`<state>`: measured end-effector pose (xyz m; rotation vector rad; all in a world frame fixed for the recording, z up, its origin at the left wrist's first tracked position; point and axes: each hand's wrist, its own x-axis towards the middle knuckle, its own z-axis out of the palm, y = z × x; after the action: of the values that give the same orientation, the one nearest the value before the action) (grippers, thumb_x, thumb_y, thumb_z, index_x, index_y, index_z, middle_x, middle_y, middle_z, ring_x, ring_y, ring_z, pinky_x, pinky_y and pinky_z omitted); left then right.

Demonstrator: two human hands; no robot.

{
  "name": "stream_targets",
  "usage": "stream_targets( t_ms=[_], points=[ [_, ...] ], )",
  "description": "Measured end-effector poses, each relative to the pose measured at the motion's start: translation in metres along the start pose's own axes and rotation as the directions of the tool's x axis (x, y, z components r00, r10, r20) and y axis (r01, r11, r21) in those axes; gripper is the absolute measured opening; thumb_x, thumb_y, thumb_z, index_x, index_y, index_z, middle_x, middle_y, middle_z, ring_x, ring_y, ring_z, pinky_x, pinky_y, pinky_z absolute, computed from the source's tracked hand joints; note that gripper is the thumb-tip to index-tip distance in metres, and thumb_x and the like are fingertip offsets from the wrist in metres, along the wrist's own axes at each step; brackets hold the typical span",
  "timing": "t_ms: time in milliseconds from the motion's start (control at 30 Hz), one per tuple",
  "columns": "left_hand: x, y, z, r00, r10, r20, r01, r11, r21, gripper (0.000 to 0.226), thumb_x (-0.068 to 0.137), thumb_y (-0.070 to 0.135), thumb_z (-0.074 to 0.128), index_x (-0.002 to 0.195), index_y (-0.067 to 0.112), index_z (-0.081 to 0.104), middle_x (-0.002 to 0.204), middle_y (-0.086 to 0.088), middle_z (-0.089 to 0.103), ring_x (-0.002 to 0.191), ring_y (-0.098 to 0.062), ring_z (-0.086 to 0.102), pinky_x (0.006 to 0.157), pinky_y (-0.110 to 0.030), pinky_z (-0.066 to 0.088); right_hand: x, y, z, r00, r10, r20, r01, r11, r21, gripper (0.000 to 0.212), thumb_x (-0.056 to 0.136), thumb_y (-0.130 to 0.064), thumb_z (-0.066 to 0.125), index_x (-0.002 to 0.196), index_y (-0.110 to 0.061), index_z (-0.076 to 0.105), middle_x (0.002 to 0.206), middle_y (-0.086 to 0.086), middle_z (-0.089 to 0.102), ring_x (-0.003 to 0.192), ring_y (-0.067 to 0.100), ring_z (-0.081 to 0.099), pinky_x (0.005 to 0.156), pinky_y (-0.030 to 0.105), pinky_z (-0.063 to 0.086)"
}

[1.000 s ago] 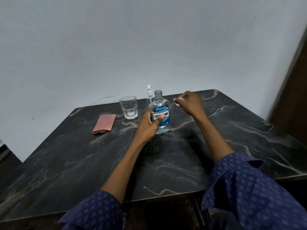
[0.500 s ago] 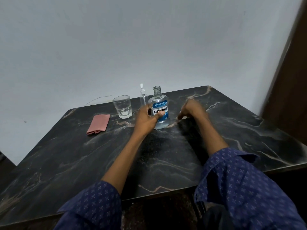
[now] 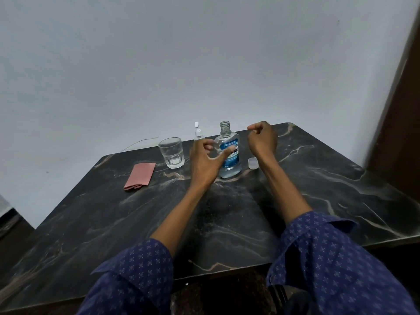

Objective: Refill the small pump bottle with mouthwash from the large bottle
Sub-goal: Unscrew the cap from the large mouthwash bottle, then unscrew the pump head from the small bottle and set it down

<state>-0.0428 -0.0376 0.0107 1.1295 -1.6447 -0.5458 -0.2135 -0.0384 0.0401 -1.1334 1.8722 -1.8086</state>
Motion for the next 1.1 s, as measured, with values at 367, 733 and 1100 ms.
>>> stream_targets(
  t_ms=[367,733,1100],
  points=[
    [0.037,-0.030,-0.020,0.983,-0.115,-0.140,0.143,0.967,0.210,0.053,0.104,0.025,0.064,0.150,0.013,0.040,0.148,-0.007,0.054,0.125,-0.028,0.060,0.097,-0.039,0.049,-0.020,-0.007,0.023,0.984,-0.156,-0.082,0.157,0.988,0.006,0.028,0.107,-0.018,0.037,0.110,-0.016,0.064,0.114,-0.005,0.062,0.106,0.016,0.057,0.090,0.037,0.046],
    [0.066,-0.043,0.000,0.990,-0.136,0.021,0.129,0.971,0.202,0.049,0.104,0.031,0.068,0.144,0.011,0.051,0.138,-0.009,0.064,0.126,-0.033,0.063,0.103,-0.048,0.054,-0.024,-0.004,0.028,0.982,-0.176,-0.065,0.174,0.984,-0.035,0.026,0.110,-0.025,0.033,0.109,-0.021,0.059,0.114,-0.006,0.061,0.111,0.018,0.059,0.096,0.045,0.051],
    [0.022,-0.041,-0.038,0.998,-0.056,0.017,0.048,0.952,0.302,0.029,0.101,0.034,0.071,0.118,0.014,0.059,0.111,-0.002,0.067,0.101,-0.024,0.065,0.088,-0.043,0.056,-0.039,-0.024,0.024,0.922,-0.276,-0.272,0.286,0.958,-0.005,0.017,0.107,-0.021,0.040,0.108,-0.012,0.056,0.111,0.000,0.057,0.103,0.017,0.049,0.087,0.040,0.047]
  ],
)
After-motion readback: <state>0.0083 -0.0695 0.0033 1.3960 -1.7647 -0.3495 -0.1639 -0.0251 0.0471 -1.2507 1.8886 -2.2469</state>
